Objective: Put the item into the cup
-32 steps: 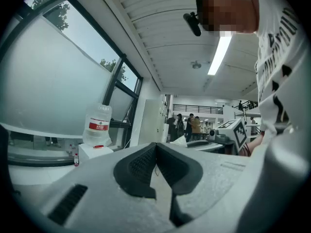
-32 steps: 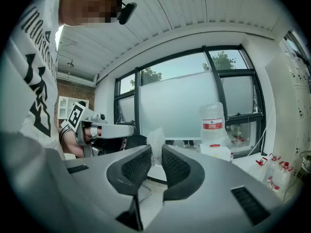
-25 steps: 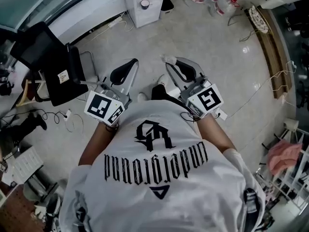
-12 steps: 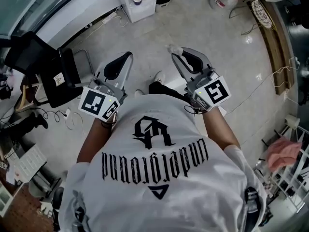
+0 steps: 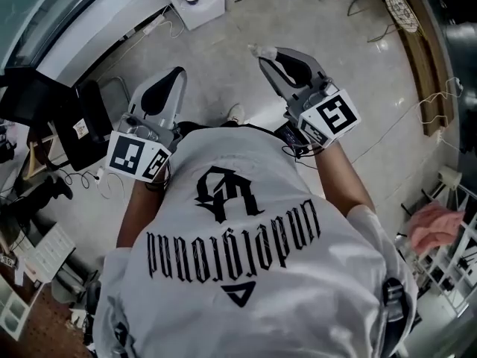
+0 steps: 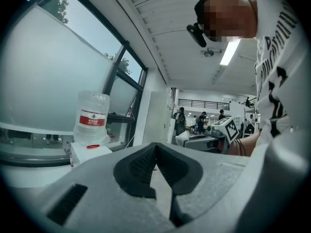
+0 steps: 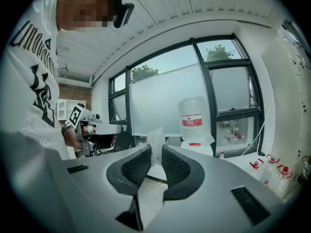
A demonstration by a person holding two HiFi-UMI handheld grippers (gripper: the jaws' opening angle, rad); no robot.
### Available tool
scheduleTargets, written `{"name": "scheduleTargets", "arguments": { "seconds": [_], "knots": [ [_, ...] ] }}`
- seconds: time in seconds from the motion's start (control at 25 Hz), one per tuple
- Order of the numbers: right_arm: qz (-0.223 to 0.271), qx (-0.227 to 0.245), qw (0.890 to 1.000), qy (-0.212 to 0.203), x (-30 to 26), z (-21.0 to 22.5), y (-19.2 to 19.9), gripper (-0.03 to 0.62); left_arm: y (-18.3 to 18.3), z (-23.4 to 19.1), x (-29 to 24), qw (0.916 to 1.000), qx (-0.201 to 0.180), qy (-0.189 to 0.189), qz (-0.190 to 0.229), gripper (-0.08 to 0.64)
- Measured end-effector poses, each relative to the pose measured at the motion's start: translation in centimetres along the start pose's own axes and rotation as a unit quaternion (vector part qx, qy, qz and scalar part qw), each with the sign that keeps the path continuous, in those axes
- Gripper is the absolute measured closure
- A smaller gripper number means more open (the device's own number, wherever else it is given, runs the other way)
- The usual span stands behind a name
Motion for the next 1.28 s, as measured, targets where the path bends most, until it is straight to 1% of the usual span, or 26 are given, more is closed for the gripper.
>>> {"name": "scheduleTargets", "arguments": {
  "seconds": [0.2, 0.44, 0.8, 1.12, 1.28],
  "knots": [
    [-0.008, -0.008, 1.000, -0.014, -1.7, 0.7, 0.2, 0.522, -0.2, -1.5, -0.7, 1.0000, 0.004, -0.009, -0.002, 0.546],
    [-0.013, -0.008, 1.000, -0.011, -5.9, 0.1, -0.3, 0.522, -0.4, -5.8, -0.2, 0.9999, 0.010, -0.001, 0.002, 0.546],
    [-0.024, -0.012, 1.000, 0.013, -11.9, -2.2, -1.7, 0.522, -1.5, -12.7, 1.5, 0.9994, 0.023, 0.024, 0.010, 0.546],
    [-0.019, -0.006, 0.999, 0.030, -19.0, -5.4, -4.0, 0.522, -3.0, -19.9, 4.6, 0.9985, 0.015, 0.050, 0.014, 0.546],
    [-0.019, -0.003, 0.999, 0.043, -21.6, -7.1, -4.9, 0.522, -3.6, -23.0, 6.3, 0.9979, 0.010, 0.063, 0.013, 0.546]
  ]
}}
Point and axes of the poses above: the fingertips, and each gripper's own axes: x backward along the fingers, z to its right, y out of its underside, the point moved 7 cm from there along x, backward along the fingers, and after that the axes turned 7 degrees about y, right-handed, at the moved point
